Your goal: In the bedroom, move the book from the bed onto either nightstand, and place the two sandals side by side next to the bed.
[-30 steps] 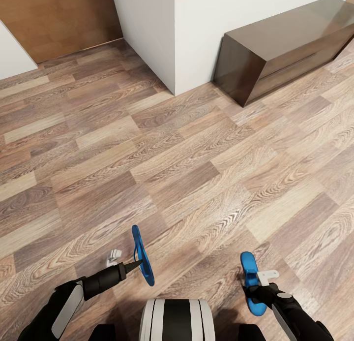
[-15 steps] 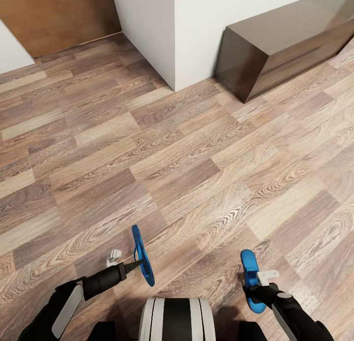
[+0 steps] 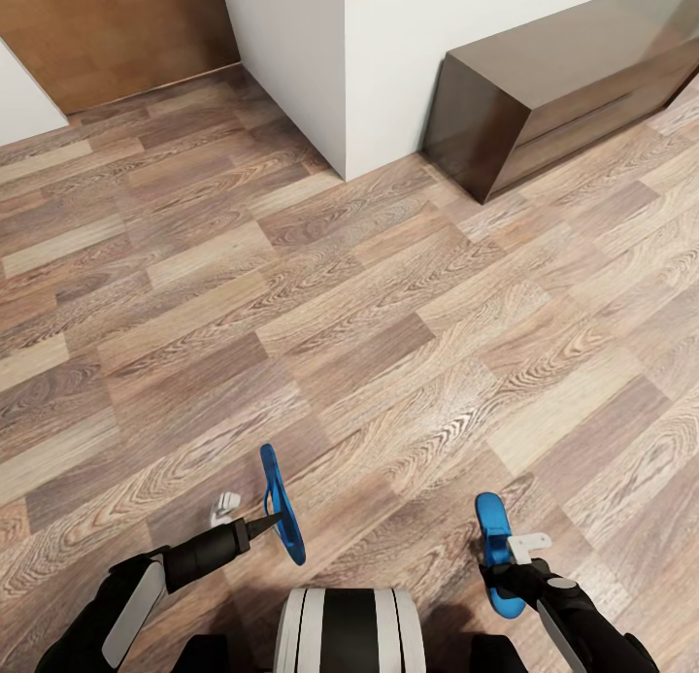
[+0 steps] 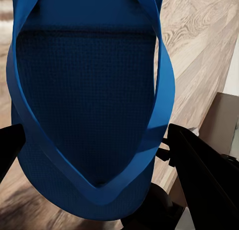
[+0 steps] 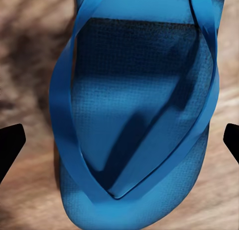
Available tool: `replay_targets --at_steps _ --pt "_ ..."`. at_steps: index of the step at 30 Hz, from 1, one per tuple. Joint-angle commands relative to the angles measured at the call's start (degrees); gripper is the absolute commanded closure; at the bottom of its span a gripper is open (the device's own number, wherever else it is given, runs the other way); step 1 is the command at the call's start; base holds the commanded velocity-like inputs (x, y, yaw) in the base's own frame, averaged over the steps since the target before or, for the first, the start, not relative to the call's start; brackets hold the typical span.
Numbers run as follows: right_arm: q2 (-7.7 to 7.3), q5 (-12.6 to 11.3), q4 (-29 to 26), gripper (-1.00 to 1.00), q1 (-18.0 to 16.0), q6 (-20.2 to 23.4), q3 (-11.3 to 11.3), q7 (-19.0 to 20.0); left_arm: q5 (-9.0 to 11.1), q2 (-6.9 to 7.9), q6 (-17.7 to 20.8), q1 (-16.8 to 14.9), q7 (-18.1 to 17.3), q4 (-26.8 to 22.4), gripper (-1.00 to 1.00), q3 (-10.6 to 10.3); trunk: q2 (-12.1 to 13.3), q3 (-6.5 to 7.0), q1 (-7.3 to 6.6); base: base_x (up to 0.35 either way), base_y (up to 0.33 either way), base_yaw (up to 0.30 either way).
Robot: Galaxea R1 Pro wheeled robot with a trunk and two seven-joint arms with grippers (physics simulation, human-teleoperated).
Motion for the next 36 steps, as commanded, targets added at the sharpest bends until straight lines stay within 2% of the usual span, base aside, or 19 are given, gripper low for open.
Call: replay_targets --at_steps 1,29,30,36 --pt "-0.06 -0.4 -0.1 -1.0 0.0 0.3 0.2 -0.1 0.3 0.0 0.4 0.0 0.0 0.0 1.0 0.0 0.0 -0.03 -0.01 0.0 0.0 0.0" --pt "-0.06 -0.3 -0.2 -1.0 0.0 0.1 0.1 -0.1 0.3 0.0 0.4 0.0 0.0 0.0 1.0 0.0 0.0 -0.03 -0.01 0.0 0.0 0.0" --pt "-0.06 -0.3 -0.2 1.0 0.0 0.1 0.1 -0.1 0.3 0.0 0.4 0.0 0.0 0.0 1.0 0.0 0.0 -0.03 -0.01 0.0 0.0 0.0" --pt "-0.07 -0.3 -0.2 1.0 0.0 0.1 0.1 -0.1 0.3 0.0 0.4 0.0 0.0 0.0 1.0 0.0 0.0 -0.03 -0.01 0.0 0.0 0.0"
